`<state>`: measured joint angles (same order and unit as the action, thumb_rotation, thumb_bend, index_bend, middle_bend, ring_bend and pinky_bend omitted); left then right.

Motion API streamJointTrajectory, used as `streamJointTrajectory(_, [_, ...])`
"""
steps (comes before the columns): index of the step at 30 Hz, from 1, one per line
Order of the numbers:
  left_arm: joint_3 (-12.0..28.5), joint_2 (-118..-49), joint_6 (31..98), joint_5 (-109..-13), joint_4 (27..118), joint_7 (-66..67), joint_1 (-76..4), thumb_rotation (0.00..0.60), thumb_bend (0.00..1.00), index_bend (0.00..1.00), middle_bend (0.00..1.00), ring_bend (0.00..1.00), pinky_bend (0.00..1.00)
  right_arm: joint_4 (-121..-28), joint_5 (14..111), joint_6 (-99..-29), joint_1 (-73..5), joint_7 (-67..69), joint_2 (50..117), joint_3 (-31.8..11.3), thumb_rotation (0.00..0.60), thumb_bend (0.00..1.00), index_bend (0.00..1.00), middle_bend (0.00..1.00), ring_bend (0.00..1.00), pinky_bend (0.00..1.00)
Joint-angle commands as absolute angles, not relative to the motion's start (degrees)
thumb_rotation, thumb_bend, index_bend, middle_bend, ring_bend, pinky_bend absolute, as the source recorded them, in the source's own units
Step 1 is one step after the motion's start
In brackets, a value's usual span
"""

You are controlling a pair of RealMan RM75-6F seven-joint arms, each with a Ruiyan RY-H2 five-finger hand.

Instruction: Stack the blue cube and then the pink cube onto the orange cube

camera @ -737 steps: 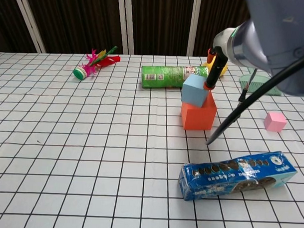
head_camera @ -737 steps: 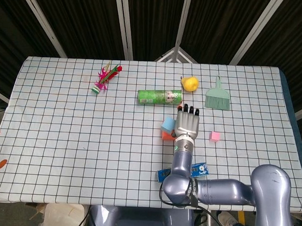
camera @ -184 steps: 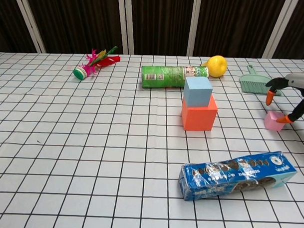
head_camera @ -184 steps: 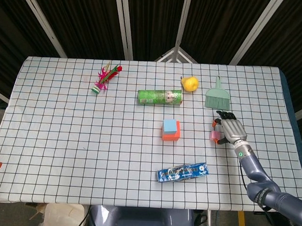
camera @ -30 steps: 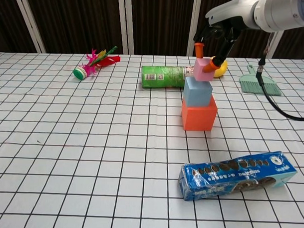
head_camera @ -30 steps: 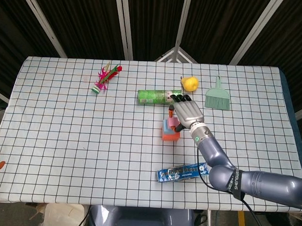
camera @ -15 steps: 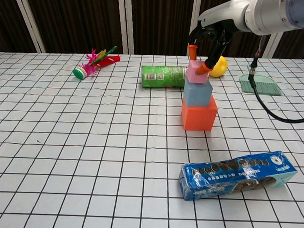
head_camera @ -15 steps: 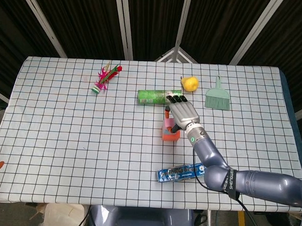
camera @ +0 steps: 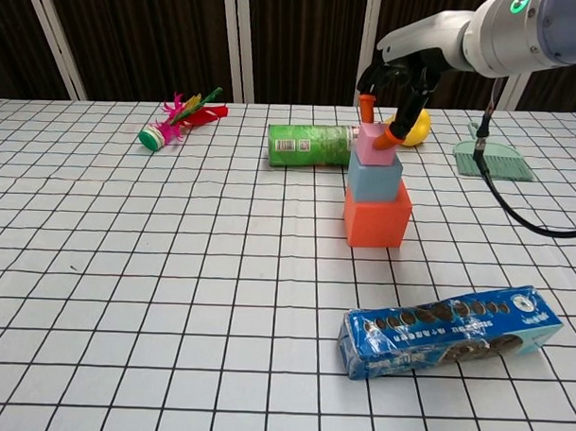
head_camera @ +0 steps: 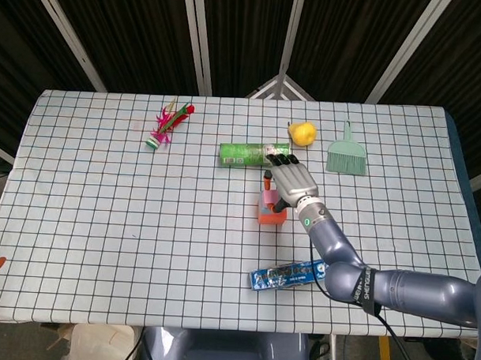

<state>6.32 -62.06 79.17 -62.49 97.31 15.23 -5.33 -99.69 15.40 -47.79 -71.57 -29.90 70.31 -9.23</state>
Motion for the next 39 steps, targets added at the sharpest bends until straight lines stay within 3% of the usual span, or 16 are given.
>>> streamJointTrajectory(1, [6.30, -62.07, 79.05, -62.41, 97.29, 15.31, -5.39, 0.600, 0.21, 0.22, 0.01, 0.00, 0.02, -99.47, 15.61, -47.64, -71.49, -29.72, 70.36, -9.08, 0.600, 0.41, 0.53, 0.07, 0.04, 0.00])
streamJointTrajectory(33, [6.18, -62.14, 79.08, -62.22, 97.34, 15.75, -5.55, 0.600, 0.21, 0.22, 0.01, 0.00, 0.02, -99.30, 17.13, -47.69, -71.53, -28.79, 70.13, -8.47, 0.600, 0.42, 0.53, 0.07, 0.04, 0.00])
streamJointTrajectory(39, [6.19, -62.06, 79.18, -62.21, 97.34, 15.56, -5.47, 0.600, 0.21, 0.22, 0.01, 0.00, 0.02, -99.50, 17.14, -48.34, -71.49, -28.85, 70.23, -8.41, 0.600, 0.37, 0.53, 0.07, 0.04, 0.00])
